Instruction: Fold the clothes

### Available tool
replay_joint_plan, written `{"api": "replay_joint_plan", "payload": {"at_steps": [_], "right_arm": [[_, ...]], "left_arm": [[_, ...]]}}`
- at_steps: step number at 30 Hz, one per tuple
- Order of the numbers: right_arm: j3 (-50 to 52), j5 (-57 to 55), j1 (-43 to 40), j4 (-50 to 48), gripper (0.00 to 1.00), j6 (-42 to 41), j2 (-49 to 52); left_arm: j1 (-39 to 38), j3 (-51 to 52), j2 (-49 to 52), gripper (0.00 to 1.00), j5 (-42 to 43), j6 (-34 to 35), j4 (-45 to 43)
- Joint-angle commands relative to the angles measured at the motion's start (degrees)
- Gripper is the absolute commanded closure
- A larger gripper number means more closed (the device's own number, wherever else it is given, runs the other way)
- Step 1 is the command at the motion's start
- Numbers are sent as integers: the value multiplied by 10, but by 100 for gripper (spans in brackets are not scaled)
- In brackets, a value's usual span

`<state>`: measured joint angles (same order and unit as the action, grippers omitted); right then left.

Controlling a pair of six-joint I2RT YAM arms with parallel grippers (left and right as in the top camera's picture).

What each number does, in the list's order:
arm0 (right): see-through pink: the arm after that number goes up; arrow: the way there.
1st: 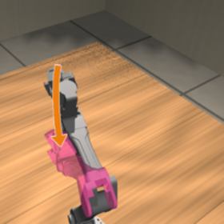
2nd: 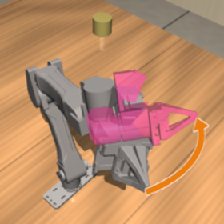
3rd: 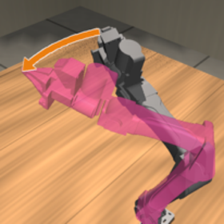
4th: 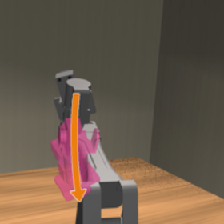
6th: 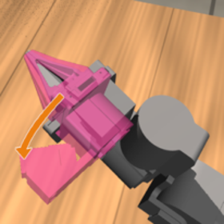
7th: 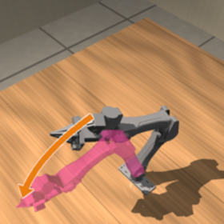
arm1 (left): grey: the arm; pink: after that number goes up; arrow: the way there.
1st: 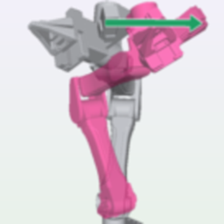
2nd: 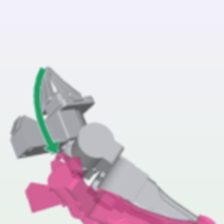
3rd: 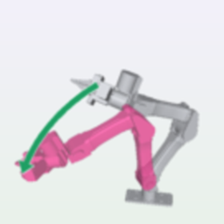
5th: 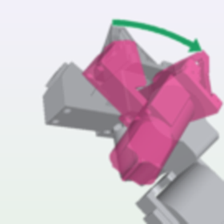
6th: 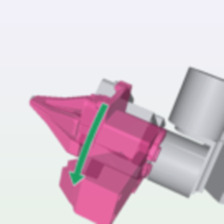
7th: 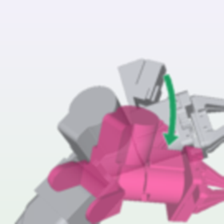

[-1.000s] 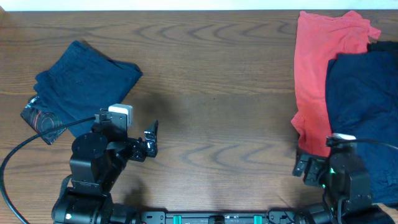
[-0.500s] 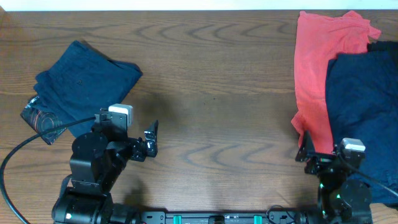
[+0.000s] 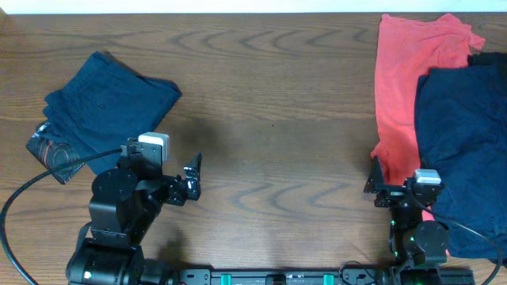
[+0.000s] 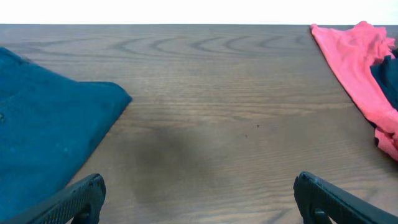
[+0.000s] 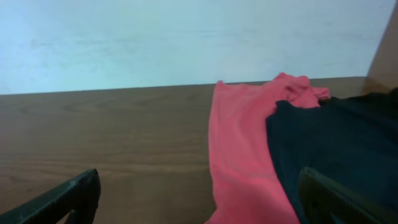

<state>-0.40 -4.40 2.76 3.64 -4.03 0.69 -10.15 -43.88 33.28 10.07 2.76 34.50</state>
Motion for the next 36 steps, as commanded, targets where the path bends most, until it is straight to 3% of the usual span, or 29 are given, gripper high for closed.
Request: {"api": "replay_joint_plan", "payload": {"at_steps": [1, 36], "right_arm": [[1, 23, -3, 4, 1, 9, -4], [1, 23, -3, 4, 1, 9, -4]], "left_arm": [[0, 2, -1, 2, -5, 1, -1], [2, 10, -20, 2, -5, 1, 0]]}}
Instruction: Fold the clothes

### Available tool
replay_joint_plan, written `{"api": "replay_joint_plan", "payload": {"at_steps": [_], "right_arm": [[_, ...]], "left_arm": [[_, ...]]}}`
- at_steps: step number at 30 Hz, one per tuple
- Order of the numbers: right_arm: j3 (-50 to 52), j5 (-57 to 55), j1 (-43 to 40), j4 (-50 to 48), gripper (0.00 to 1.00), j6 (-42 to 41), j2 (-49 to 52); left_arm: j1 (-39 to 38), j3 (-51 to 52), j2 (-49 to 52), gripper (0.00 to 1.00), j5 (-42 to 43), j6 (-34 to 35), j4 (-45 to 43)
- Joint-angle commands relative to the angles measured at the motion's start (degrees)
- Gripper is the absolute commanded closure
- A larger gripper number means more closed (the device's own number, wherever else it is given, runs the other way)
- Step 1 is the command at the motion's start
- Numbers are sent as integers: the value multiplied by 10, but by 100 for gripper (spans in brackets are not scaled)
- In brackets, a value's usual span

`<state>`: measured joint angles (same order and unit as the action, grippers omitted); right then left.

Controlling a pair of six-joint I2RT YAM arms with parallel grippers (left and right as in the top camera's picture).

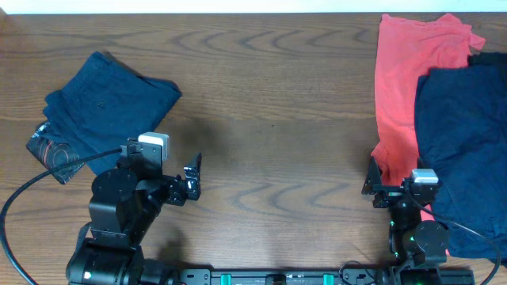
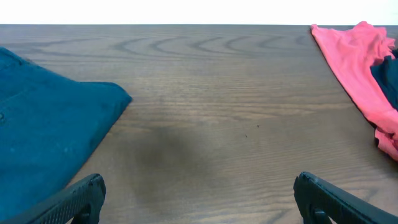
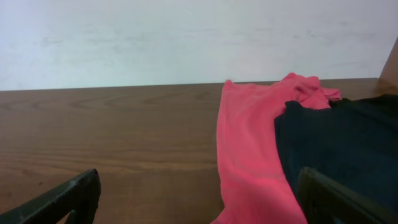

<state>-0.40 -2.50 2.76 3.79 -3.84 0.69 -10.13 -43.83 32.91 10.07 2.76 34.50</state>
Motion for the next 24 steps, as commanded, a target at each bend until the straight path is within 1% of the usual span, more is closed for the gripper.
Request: {"api": "replay_joint_plan", "payload": {"at_steps": [1, 4, 7, 9, 13, 17, 21, 24], "right_arm": [[1, 4, -3, 3, 1, 7, -4], [1, 4, -3, 2, 1, 7, -4], [1, 4, -3, 3, 1, 7, -4], [1, 4, -3, 2, 1, 7, -4], [1, 4, -3, 3, 1, 7, -4], [1, 4, -3, 3, 1, 7, -4], [1, 4, -3, 2, 1, 7, -4], [1, 4, -3, 2, 1, 7, -4]], "left_arm": [[3, 15, -26, 2, -8, -4, -1], [17, 47, -65, 2, -30, -32, -1], [37, 106, -121, 2, -33, -32, -9], [48, 154, -160, 2, -33, -32, -31], [74, 259, -237, 2, -33, -32, -123], [96, 333, -291, 2, -34, -32, -216], [115, 393, -318, 2, -48, -32, -320], [123, 422, -320, 2, -55, -32, -377]]}}
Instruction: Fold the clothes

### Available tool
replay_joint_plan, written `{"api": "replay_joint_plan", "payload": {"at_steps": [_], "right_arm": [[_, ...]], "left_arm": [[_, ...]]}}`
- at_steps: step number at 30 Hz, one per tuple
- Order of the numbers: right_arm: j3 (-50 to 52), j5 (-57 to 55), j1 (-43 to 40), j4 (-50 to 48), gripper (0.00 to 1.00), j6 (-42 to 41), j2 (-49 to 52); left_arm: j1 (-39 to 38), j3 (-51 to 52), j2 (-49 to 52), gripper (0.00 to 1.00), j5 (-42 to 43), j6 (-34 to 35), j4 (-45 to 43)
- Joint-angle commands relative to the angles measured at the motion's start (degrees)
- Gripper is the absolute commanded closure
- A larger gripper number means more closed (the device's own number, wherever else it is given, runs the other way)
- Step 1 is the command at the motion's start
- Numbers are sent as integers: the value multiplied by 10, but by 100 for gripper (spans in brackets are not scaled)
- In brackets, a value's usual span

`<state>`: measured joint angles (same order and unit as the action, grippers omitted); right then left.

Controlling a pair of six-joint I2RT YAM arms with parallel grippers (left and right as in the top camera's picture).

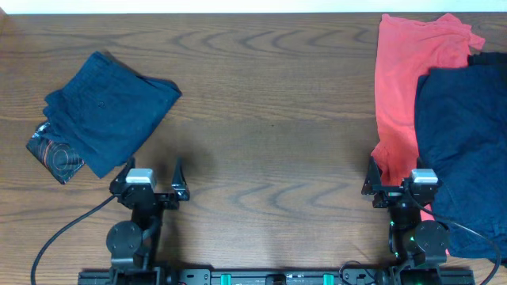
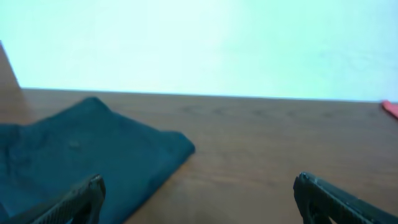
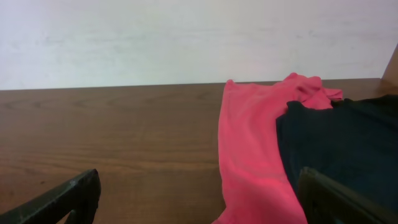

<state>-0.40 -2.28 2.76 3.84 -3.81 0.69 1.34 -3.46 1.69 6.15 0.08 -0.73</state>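
Observation:
A folded dark blue garment (image 1: 107, 111) lies at the table's left, seen also as the blue garment (image 2: 93, 155) in the left wrist view. At the right, a coral-red shirt (image 1: 400, 87) lies spread, with a dark navy garment (image 1: 463, 134) overlapping its right side. My left gripper (image 2: 199, 202) sits low near the front edge, open, nothing between its fingertips (image 2: 84, 196). My right gripper (image 3: 199, 202) is open too, low at the front right, with the red shirt (image 3: 255, 143) and the navy garment (image 3: 342, 143) just ahead of it.
A dark patterned cloth (image 1: 51, 154) pokes out from under the folded blue garment at the far left. Bare wooden table (image 1: 277, 119) spans the middle between the two piles. A pale wall (image 3: 186, 37) stands beyond the far edge.
My left arm has dropped from a raised, forward pose to a low one by the front edge; its camera now looks level across the table. The right arm and clothes are unchanged.
At first my left arm stood raised at the front left, open, looking down over the table, and my right arm sat low by the red shirt. Later the right wrist had turned slightly. Now the left arm sits low as well; no clothes have moved.

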Motion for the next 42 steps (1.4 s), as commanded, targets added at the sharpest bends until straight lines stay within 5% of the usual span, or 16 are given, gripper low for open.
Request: {"api": "replay_joint_plan", "payload": {"at_steps": [1, 12, 42], "right_arm": [[1, 2, -3, 2, 1, 7, -4], [1, 2, -3, 2, 1, 7, -4], [1, 2, -3, 2, 1, 7, -4]], "left_arm": [[10, 28, -8, 2, -18, -5, -39], [10, 32, -16, 2, -22, -5, 46], [10, 32, -15, 2, -22, -5, 44]]}}
